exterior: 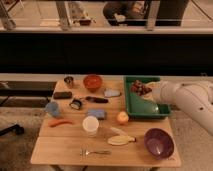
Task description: Place grapes in purple bowl
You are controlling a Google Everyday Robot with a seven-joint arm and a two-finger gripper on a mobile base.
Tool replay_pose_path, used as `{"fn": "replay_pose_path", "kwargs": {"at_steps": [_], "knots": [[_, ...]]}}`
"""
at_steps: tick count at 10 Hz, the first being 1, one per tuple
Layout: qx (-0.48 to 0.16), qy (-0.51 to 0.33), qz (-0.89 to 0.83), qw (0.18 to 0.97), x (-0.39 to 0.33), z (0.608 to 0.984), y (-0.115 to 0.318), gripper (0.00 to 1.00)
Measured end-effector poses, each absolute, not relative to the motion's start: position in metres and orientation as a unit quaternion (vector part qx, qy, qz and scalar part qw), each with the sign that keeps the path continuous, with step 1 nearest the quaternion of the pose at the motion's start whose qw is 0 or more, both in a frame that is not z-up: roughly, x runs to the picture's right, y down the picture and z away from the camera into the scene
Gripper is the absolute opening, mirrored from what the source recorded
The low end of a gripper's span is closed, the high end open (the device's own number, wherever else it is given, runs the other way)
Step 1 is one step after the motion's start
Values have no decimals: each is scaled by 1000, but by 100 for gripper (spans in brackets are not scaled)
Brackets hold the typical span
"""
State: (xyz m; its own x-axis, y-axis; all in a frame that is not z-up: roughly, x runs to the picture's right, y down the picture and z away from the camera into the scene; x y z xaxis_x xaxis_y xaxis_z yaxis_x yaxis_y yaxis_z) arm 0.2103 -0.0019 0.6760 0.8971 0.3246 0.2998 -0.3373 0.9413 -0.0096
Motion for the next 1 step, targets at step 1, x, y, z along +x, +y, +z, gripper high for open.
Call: {"fn": "replay_pose_path", "kwargs": {"at_steps": [1], "knots": [[25,-147,175,973,211,672,-1,2]]}}
